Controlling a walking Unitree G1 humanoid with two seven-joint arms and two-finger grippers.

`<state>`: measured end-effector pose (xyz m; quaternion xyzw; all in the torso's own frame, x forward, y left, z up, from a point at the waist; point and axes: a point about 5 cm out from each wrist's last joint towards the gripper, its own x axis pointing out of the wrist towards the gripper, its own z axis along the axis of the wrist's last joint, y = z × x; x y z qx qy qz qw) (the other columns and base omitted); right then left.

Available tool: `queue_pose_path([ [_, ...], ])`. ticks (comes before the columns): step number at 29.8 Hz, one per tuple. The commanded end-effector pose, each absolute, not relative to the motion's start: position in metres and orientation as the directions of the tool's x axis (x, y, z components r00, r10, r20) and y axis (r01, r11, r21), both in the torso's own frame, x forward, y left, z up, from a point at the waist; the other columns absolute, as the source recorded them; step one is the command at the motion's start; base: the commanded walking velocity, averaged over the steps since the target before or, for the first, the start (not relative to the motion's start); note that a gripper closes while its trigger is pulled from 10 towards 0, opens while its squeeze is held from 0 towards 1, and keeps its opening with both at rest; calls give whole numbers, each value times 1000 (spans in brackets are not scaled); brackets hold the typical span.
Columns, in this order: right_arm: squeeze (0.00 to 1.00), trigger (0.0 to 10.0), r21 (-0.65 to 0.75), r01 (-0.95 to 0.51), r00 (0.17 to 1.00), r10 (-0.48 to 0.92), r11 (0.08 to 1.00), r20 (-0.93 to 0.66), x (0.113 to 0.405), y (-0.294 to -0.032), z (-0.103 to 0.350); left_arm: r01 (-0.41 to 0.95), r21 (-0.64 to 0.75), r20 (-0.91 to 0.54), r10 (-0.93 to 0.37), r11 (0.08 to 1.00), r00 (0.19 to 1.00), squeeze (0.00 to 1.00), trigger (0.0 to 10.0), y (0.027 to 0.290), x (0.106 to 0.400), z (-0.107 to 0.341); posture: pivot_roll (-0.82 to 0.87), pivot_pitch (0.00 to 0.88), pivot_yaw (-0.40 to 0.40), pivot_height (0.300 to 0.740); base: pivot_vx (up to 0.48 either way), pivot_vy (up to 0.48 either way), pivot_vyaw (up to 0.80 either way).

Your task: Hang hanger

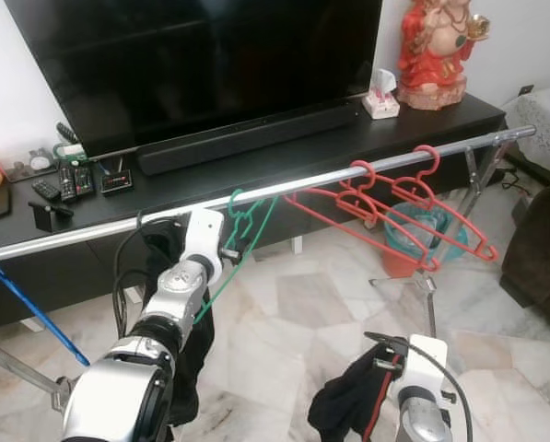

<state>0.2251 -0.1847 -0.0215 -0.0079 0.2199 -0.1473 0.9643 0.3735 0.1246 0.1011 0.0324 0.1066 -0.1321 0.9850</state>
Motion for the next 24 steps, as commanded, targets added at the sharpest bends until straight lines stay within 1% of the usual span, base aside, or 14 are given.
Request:
queue_pose_path([
  [1,0,10000,-70,266,876,-272,961,-398,230,-180,-17,271,16,-246,-259,963,934,0,10000,126,372,97,-36,0,98,740,0,0,0],
  [7,0,10000,-60,260,880,-262,964,-395,230,-179,-18,310,-12,-244,-304,951,921,0,10000,126,372,98,-32,0,100,740,0,0,0],
  [11,0,10000,-58,258,881,-259,964,-395,231,-178,-18,316,1,-246,-306,949,920,0,10000,126,372,98,-29,0,100,740,0,0,0],
  [14,0,10000,-49,249,887,-248,967,-390,231,-177,-17,330,-14,-240,-323,944,915,0,10000,125,372,98,-31,0,100,740,0,0,0],
  [16,0,10000,-47,248,888,-246,968,-388,232,-177,-17,364,-28,-233,-360,931,903,0,10000,122,371,98,-32,0,99,740,0,0,0],
  [19,0,10000,-46,247,889,-245,968,-388,231,-177,-17,379,-24,-235,-374,925,897,0,10000,120,371,98,-30,0,98,740,0,0,0],
  [21,0,10000,-39,237,894,-233,971,-383,232,-176,-17,401,-48,-232,-401,915,886,0,10000,118,370,97,-29,0,97,740,0,0,0],
  [24,0,10000,-33,234,898,-229,972,-375,232,-175,-15,403,-50,-231,-404,914,885,0,10000,118,370,97,-29,0,98,740,0,0,0],
])
